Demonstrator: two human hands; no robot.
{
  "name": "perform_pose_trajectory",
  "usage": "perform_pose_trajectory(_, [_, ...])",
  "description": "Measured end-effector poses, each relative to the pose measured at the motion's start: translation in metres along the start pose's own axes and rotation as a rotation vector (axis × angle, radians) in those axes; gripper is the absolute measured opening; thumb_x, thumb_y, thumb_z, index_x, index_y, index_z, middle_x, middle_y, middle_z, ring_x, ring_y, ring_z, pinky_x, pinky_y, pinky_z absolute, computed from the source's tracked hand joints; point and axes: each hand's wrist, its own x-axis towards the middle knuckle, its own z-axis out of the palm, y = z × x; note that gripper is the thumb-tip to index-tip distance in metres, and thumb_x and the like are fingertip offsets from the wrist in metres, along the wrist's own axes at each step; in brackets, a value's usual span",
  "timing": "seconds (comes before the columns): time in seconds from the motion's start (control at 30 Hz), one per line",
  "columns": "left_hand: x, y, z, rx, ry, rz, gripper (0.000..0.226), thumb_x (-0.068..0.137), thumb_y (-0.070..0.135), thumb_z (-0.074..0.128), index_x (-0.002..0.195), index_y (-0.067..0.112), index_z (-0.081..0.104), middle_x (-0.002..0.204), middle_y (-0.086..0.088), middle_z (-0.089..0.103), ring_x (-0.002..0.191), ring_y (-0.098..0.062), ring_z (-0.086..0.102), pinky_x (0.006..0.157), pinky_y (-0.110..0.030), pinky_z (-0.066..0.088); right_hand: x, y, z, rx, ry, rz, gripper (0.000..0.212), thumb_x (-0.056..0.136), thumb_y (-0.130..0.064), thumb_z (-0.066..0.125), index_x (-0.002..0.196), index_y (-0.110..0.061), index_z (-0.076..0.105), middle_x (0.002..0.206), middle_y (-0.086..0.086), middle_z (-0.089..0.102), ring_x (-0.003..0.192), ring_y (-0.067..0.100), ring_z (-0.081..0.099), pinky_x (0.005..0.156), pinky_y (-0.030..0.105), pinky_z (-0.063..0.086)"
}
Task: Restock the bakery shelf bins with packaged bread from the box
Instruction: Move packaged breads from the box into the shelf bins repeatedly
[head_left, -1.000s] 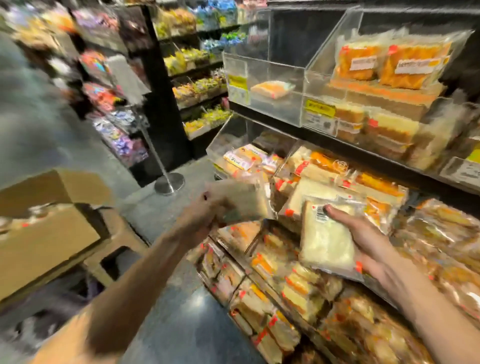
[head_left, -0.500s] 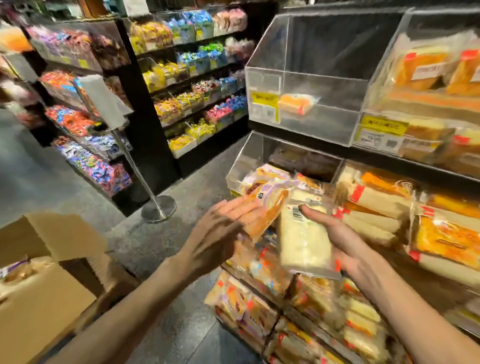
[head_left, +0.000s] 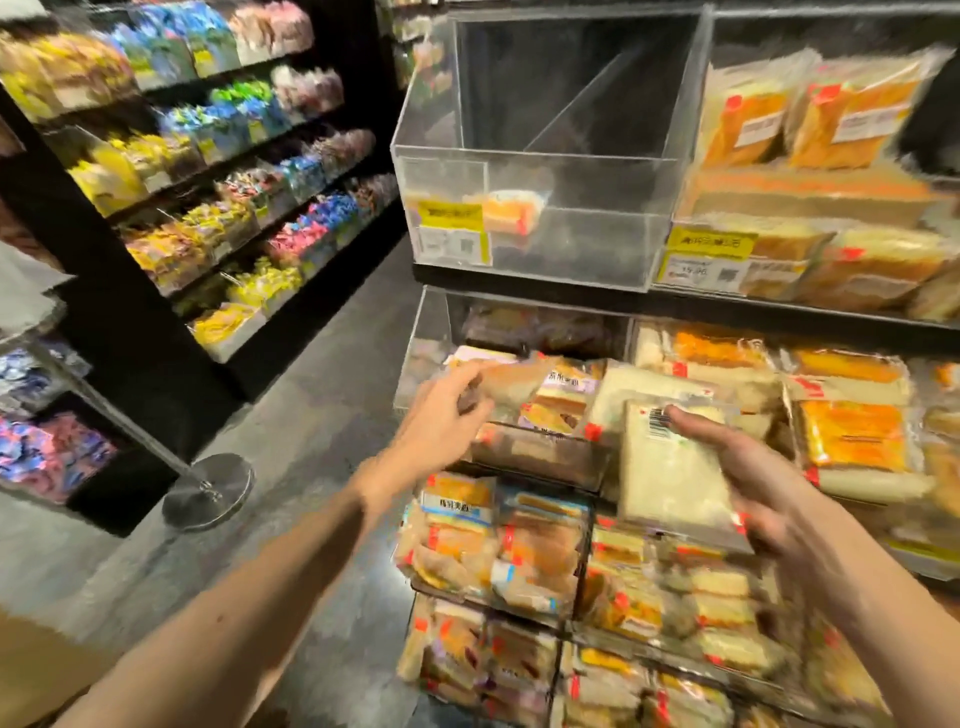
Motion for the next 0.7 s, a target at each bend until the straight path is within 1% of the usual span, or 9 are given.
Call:
perform_pose_trajectory(0.07, [0.021,-0.003,0.008,0.210,-0.124,0.078,0.049,0.090,0.010,0.058,0.136,0.029,0.057,0.127,0.003,0.064,0.115,-0.018,0.058,0.096,-0.036,0.048,0.007,-0.006,-0.004,0.001,0.029,-0.046,0.036,0.076,-0.023,0.071,0.108,-0.008,0.071,0.095,0.014,0.077,0.074,0.024,0.076,0.061,0.042,0.063])
perform_pose_trajectory(0.13, [0.043,-0.008,0.014,0.413,-0.243,0.229,0.053,0.092,0.008,0.055,0.139,0.031,0.053,0.137,0.006,0.058,0.124,-0.018,0.053,0.098,-0.039,0.046,0.014,-0.010,-0.006,-0.011,0.054,-0.087,0.037,0.077,-0.023,0.072,0.111,-0.008,0.071,0.100,0.014,0.077,0.080,0.024,0.076,0.069,0.043,0.063])
perform_pose_trajectory(0.23, [0.073,-0.020,0.024,0.569,-0.384,0.434,0.053,0.087,0.005,0.059,0.134,0.029,0.059,0.132,0.002,0.062,0.119,-0.023,0.059,0.091,-0.044,0.051,0.018,-0.012,-0.004,-0.023,0.067,-0.099,0.041,0.078,-0.023,0.073,0.115,-0.008,0.069,0.106,0.015,0.075,0.092,0.028,0.074,0.070,0.041,0.063])
perform_pose_trajectory(0.33, [0.100,-0.035,0.042,0.675,-0.496,0.616,0.054,0.076,0.002,0.070,0.124,0.026,0.066,0.119,0.001,0.070,0.105,-0.025,0.066,0.085,-0.041,0.055,0.022,-0.014,0.001,-0.036,0.098,-0.128,0.047,0.075,-0.024,0.075,0.119,-0.009,0.068,0.108,0.014,0.075,0.099,0.029,0.073,0.076,0.041,0.062])
perform_pose_trajectory(0.43, [0.114,-0.040,0.062,0.698,-0.511,0.848,0.040,0.067,0.003,0.078,0.102,0.021,0.073,0.105,-0.001,0.073,0.096,-0.025,0.070,0.078,-0.036,0.054,0.025,-0.017,0.007,-0.006,0.157,-0.160,0.046,0.074,-0.022,0.074,0.118,-0.009,0.068,0.107,0.013,0.075,0.100,0.028,0.072,0.083,0.043,0.058])
perform_pose_trajectory(0.5, [0.122,-0.045,0.074,0.703,-0.470,1.028,0.018,0.074,0.011,0.067,0.089,0.020,0.073,0.098,-0.002,0.072,0.094,-0.024,0.070,0.082,-0.034,0.053,0.028,-0.017,0.011,0.006,0.203,-0.170,0.049,0.073,-0.022,0.075,0.119,-0.009,0.067,0.108,0.012,0.075,0.101,0.027,0.072,0.084,0.043,0.057])
perform_pose_trajectory(0.53, [0.126,-0.050,0.077,0.712,-0.450,1.103,0.016,0.080,0.015,0.058,0.085,0.020,0.072,0.097,-0.003,0.071,0.095,-0.024,0.069,0.087,-0.033,0.050,0.030,-0.015,0.012,0.022,0.221,-0.173,0.052,0.072,-0.023,0.075,0.121,-0.010,0.066,0.108,0.012,0.075,0.103,0.028,0.072,0.086,0.044,0.056])
perform_pose_trajectory(0.6, [0.133,-0.066,0.088,0.713,-0.381,1.241,0.018,0.084,0.016,0.054,0.084,0.019,0.072,0.096,-0.004,0.071,0.098,-0.025,0.067,0.095,-0.034,0.043,0.033,-0.010,0.019,0.051,0.253,-0.164,0.057,0.070,-0.024,0.076,0.124,-0.010,0.065,0.109,0.012,0.075,0.104,0.029,0.071,0.089,0.046,0.055])
perform_pose_trajectory(0.7, [0.140,-0.077,0.094,0.762,-0.380,1.431,0.020,0.087,0.014,0.050,0.087,0.018,0.070,0.096,-0.009,0.070,0.101,-0.028,0.068,0.101,-0.037,0.046,0.035,0.001,0.030,0.084,0.305,-0.181,0.050,0.075,-0.025,0.075,0.122,-0.011,0.066,0.107,0.011,0.076,0.097,0.026,0.073,0.081,0.041,0.060])
